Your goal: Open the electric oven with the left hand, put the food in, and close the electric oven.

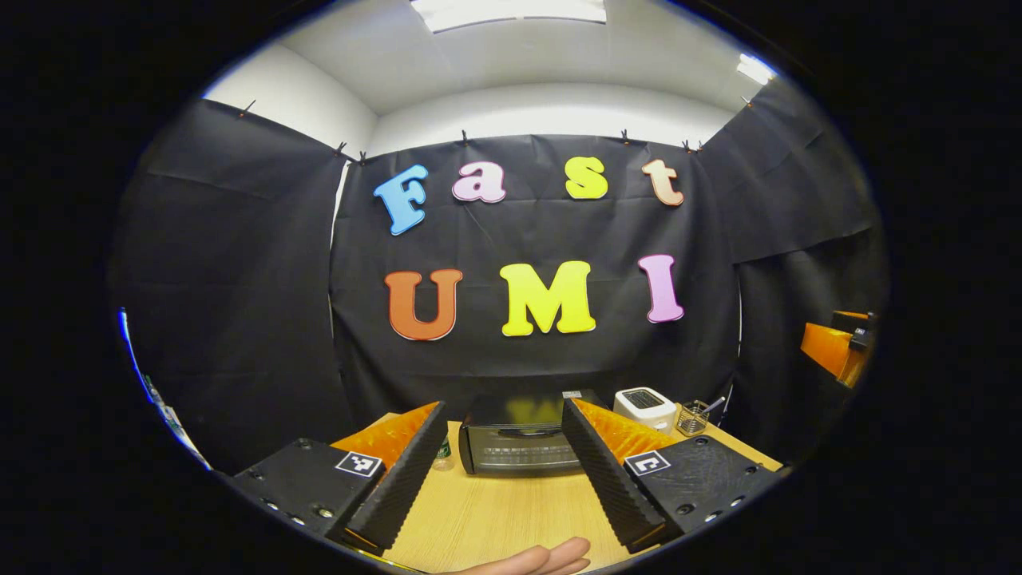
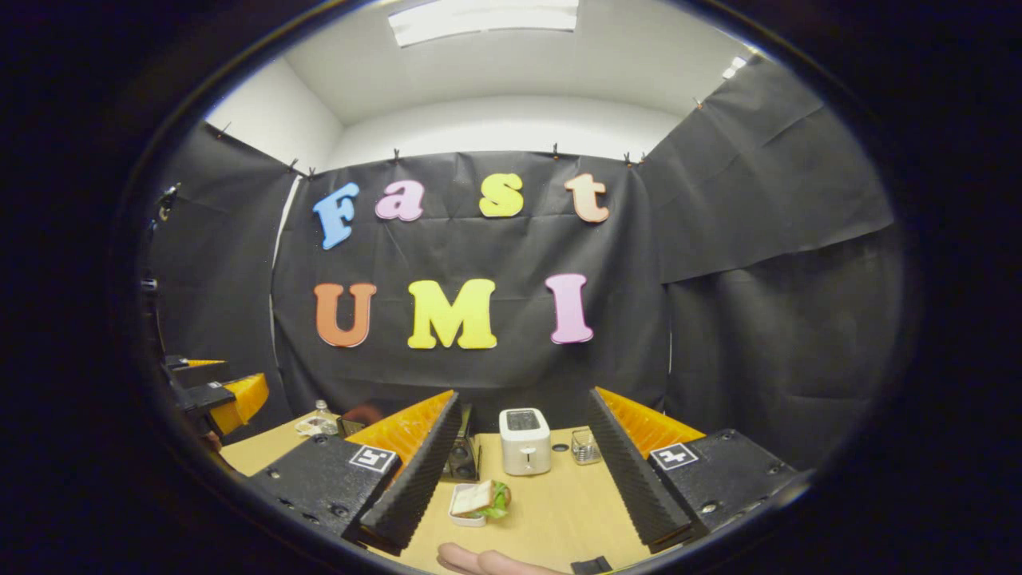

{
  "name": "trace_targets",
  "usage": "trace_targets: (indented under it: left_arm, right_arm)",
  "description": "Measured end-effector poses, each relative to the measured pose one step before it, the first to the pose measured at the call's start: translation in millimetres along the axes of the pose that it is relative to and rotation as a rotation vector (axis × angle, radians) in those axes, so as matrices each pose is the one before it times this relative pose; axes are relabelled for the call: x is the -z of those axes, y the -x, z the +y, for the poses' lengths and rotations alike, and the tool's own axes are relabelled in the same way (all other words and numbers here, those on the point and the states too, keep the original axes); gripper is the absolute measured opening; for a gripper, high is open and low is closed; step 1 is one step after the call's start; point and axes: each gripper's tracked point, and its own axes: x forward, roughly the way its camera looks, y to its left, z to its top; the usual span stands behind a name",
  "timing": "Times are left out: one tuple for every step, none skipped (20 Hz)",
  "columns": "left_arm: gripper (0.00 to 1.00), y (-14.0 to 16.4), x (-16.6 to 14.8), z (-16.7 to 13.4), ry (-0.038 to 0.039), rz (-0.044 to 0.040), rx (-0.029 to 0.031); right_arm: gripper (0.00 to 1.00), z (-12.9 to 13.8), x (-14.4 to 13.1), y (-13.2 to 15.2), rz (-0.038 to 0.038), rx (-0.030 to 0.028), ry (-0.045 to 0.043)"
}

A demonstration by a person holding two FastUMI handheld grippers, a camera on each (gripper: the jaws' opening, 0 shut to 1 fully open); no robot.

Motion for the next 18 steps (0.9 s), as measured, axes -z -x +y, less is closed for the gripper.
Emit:
trace_targets:
  left_arm:
    - [0.95, -1.69, 1.43, -2.21, 0.00846, 0.00149, 0.00974]
    - [0.95, -4.31, 0.18, 1.15, 0.00635, 0.00069, 0.00347]
    - [0.94, -4.85, -0.48, 0.30, -0.00050, -0.00409, 0.00262]
    - [0.95, -5.42, -0.25, 1.09, -0.00539, -0.00270, -0.00093]
    - [0.94, -6.26, 0.48, 1.22, -0.00762, -0.00020, -0.00634]
    - [0.94, -8.71, 3.02, 2.11, -0.00677, 0.00431, -0.01246]
    - [0.94, -7.66, 1.88, 3.23, -0.00583, 0.00249, -0.02376]
    - [0.95, -8.67, 1.36, 2.36, -0.00882, 0.00333, -0.02147]
    - [0.94, -9.60, 1.26, -3.55, -0.00578, 0.00645, 0.00467]
    - [0.94, -10.91, 2.81, -7.96, 0.00591, 0.00905, 0.01825]
    - [0.94, -11.65, 3.98, -7.64, 0.01409, 0.01380, 0.02322]
    - [0.94, -13.59, 4.20, -5.80, 0.01254, 0.01385, 0.02333]
    - [0.94, -13.28, 6.17, -3.41, 0.00855, 0.01903, 0.01195]
    - [0.94, -14.56, 7.70, -1.98, 0.00544, 0.02381, 0.00698]
    - [0.94, -13.86, 8.15, -3.43, 0.00286, 0.02787, 0.00894]
    - [0.94, -15.31, 9.94, -5.29, 0.00210, 0.03265, 0.01172]
    - [0.95, -16.31, 7.83, -3.80, 0.00118, 0.02594, 0.00832]
    - [0.95, -16.64, 7.50, -0.94, -0.00508, 0.02867, 0.00777]
  right_arm:
    - [1.00, -1.80, -0.74, 0.78, -0.00487, -0.00187, 0.00129]
    - [1.00, -0.32, -0.86, -0.30, -0.00381, -0.00114, 0.00236]
    - [0.90, 0.05, -0.92, -1.51, -0.00430, -0.00142, 0.00208]
    - [1.00, 0.15, -1.34, -3.23, -0.00410, -0.00285, 0.00067]
    - [0.90, -1.76, -1.08, -3.71, -0.00443, 0.00348, 0.00116]
    - [1.00, -2.55, -1.16, -4.50, -0.00460, 0.00605, 0.00228]
    - [1.00, -1.92, -1.18, -4.93, -0.00597, 0.00242, 0.00263]
    - [1.00, -1.19, -0.86, -4.47, -0.00273, -0.00107, 0.00223]
    - [1.00, 0.49, -0.05, -4.09, -0.00836, -0.00639, 0.00267]
    - [0.90, -1.34, 0.38, -4.46, -0.00409, -0.00163, 0.00509]
    - [1.00, -3.71, 0.73, -3.87, -0.00589, 0.00101, -0.00159]
    - [1.00, -1.95, 1.14, -5.33, 0.00055, 0.00063, 0.00042]
    - [1.00, -2.36, 3.03, -5.89, 0.00397, 0.00224, 0.00731]
    - [1.00, -2.57, 1.21, -5.94, 0.00478, 0.00561, 0.00899]
    - [0.90, -3.69, 0.90, -6.09, -0.00003, 0.00703, 0.00569]
    - [1.00, -2.16, -0.05, -5.88, -0.00200, 0.00573, 0.00332]
    - [1.00, -1.83, 1.75, -6.42, 0.00318, 0.00536, -0.00042]
    - [1.00, 0.40, 4.19, -5.38, 0.00653, -0.00191, -0.00270]
